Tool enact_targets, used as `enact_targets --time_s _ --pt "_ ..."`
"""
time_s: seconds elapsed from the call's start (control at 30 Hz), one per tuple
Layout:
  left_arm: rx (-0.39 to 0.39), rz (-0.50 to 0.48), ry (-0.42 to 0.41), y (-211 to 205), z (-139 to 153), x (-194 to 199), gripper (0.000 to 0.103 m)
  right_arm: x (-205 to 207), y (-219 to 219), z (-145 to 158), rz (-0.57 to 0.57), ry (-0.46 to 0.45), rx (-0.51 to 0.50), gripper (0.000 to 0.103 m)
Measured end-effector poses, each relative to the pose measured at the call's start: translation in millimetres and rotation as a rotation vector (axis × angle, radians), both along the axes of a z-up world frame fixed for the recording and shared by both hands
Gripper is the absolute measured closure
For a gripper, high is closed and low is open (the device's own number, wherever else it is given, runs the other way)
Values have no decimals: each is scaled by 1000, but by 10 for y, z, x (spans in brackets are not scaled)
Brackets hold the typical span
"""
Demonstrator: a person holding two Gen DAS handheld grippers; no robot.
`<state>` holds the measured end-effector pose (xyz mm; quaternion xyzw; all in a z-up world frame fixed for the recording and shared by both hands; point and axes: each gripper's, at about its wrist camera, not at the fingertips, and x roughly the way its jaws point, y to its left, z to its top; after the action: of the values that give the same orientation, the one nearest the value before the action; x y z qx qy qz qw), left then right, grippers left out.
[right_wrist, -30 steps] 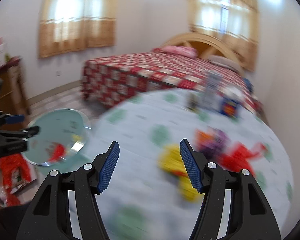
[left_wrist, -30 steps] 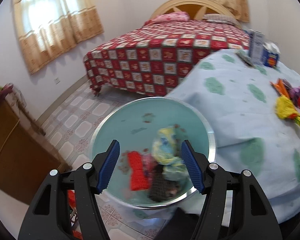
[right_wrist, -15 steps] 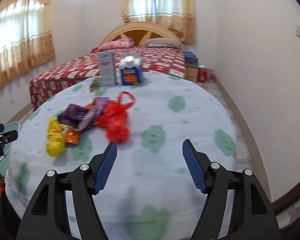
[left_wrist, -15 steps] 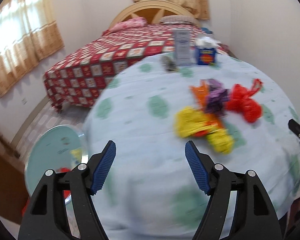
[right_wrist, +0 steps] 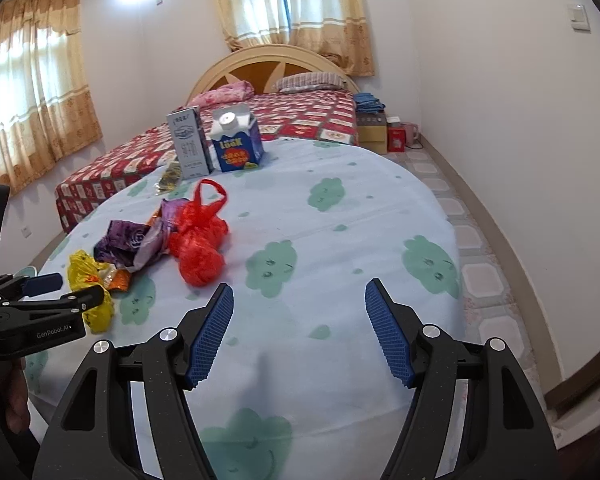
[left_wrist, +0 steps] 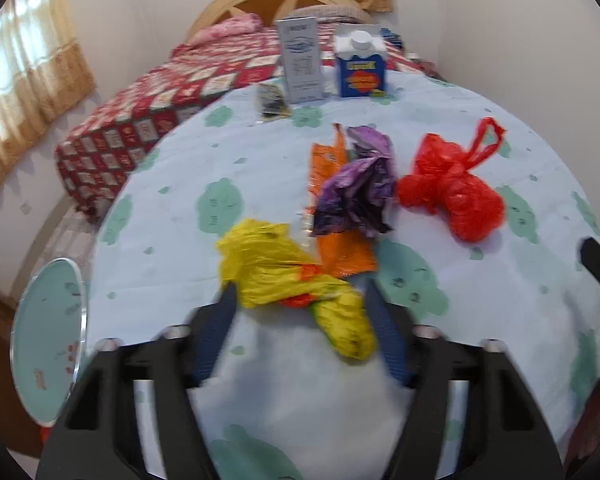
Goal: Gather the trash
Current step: 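Move both open grippers back over the table toward the remaining bags, then grasp the yellow plastic bag with the left gripper while the right grasps the red bag, then carry the yellow bag over the bin with the left gripper while the right lifts the red bag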
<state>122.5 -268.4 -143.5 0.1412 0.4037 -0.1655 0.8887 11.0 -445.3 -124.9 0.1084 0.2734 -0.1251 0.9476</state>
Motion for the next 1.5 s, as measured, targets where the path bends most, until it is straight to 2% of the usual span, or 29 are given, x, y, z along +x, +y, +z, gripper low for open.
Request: enact_targets --time_s 0.03,0.1,0.17,0.2,0.37,0.5,0.53,0.57,0.63,0.73,0.97,1.1,1.33,1.5 --pt "-5 -13 5 -7 1 -17 59 24 21 18 4 -2 -5 35" --pt "-11 -47 14 -26 11 -42 89 100 70 52 17 0 -15 35" --pt "-24 -59 24 -11 38 -58 91 226 132 106 34 15 -34 35" --pt "-28 -63 24 28 68 -52 94 282 156 128 41 21 -41 35" --pt "-64 -51 9 330 246 -8 98 685 263 189 87 81 -38 35" --pt "-93 -32 -10 630 397 25 98 1001 323 77 127 184 -17 36" --pt "-96 -31 -12 675 413 30 98 1038 331 57 135 201 -11 40" --pt "-102 -28 -12 725 429 42 99 1103 337 0 153 237 4 57" --pt "-117 -20 -11 845 446 63 99 1130 340 -61 177 258 39 78" --pt "-146 -8 -3 986 473 95 99 1035 376 -51 175 241 38 86" --pt "-159 7 -32 1233 580 51 99 726 499 227 138 112 -3 88" --pt "-152 16 -54 1376 649 7 99 633 680 416 162 47 -20 88" --pt "-144 59 -85 1695 733 12 99 665 1021 567 240 -8 -23 88" --pt "-125 87 -104 1899 768 18 99 730 1251 599 286 -11 -24 88"
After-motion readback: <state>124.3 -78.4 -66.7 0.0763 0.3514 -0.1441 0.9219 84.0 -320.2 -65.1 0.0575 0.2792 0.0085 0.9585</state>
